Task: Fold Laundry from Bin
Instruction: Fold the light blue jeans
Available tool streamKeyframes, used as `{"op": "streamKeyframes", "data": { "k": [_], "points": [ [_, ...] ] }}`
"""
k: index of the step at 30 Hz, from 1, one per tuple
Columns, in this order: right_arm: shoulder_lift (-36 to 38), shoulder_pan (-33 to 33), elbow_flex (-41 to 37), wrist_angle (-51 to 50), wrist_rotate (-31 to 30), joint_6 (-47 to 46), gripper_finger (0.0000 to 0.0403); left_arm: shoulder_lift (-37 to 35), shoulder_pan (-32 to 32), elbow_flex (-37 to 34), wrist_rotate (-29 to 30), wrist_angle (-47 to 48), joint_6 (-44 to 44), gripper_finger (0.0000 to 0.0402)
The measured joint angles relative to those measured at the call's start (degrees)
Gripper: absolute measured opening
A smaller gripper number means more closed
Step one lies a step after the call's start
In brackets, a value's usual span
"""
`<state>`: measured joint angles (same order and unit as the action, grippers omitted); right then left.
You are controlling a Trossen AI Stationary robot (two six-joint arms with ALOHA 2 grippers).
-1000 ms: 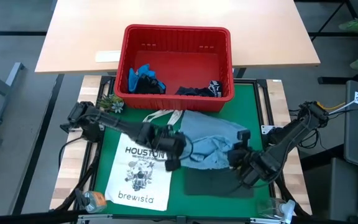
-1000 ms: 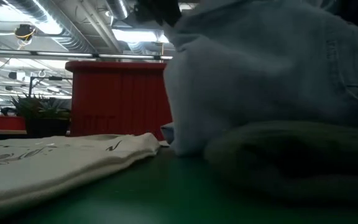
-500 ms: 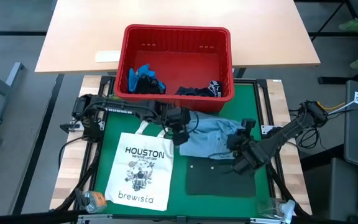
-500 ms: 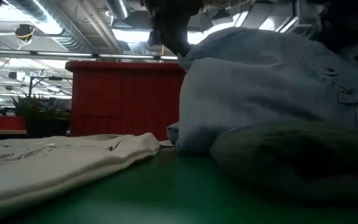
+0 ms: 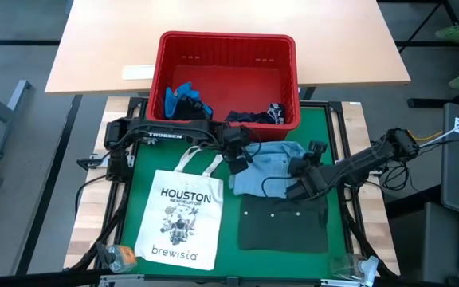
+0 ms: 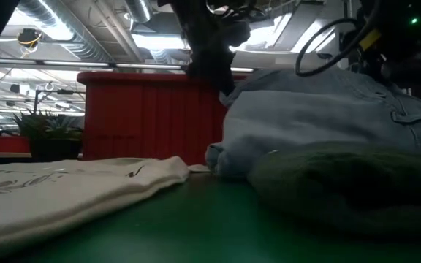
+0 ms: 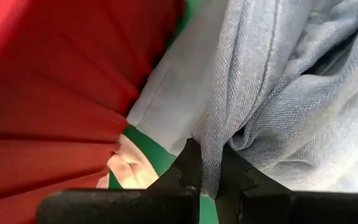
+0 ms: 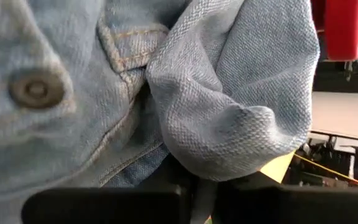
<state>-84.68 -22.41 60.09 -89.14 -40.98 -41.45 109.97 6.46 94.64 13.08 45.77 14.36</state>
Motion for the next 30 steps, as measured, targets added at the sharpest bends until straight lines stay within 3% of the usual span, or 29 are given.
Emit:
{"op": "streamKeyframes", "data": {
  "k": [8,16,23,30],
  "points": [
    [0.00,1.91,-2.54,1.17,-2.73,2.93,0.0024,1.56,0.41,-0.14,5.75,-2.55,-4.10,0.0012],
    [0.00,2.18,-6.43,4.99,-3.51,2.98,0.0024,1.58,0.28,-0.18,6.73,-3.86,-4.45,0.0014],
    [0.00,2.20,-7.00,4.77,-3.94,2.99,0.0024,1.58,0.28,-0.18,8.93,-4.58,-4.27,0.0054],
    [0.00,2.22,-7.08,4.32,-3.61,3.09,0.0024,1.58,-0.20,-0.29,20.10,-5.00,-4.47,0.0105]
  ]
}}
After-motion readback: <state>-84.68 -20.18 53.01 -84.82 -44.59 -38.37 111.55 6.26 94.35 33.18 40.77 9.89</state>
